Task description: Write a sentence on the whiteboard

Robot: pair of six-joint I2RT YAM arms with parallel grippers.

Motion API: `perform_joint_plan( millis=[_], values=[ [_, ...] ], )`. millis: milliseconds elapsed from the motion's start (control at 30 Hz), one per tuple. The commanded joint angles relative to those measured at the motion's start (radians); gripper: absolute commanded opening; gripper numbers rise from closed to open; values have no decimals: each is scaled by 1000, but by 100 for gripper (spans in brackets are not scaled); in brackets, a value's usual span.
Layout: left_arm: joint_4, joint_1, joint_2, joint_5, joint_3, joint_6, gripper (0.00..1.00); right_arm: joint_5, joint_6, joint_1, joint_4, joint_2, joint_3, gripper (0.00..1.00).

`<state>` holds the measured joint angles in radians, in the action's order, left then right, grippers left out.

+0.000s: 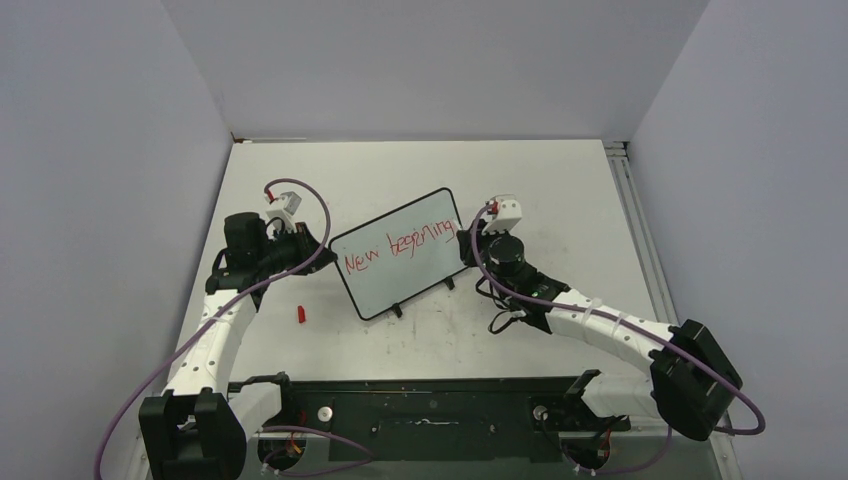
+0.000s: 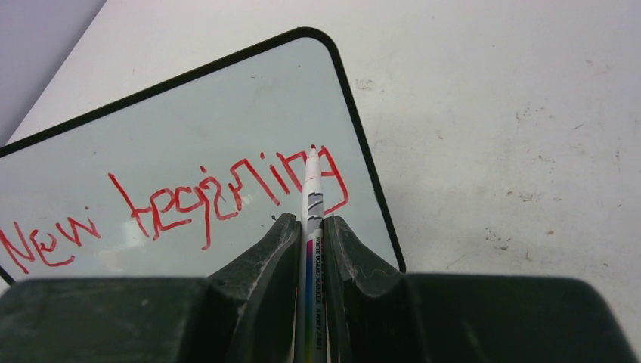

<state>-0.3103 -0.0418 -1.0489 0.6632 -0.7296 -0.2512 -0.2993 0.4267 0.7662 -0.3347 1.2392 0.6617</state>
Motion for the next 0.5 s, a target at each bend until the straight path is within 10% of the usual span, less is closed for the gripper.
perform_joint_plan(
  millis=[0,467],
  values=[
    [25,-1,23,-3,-10,6,0,-14,-20,-27,-16,12,39,5],
    [25,-1,15,-2,-11,7,0,14,-42,-54,-58,86,65,5]
  ],
)
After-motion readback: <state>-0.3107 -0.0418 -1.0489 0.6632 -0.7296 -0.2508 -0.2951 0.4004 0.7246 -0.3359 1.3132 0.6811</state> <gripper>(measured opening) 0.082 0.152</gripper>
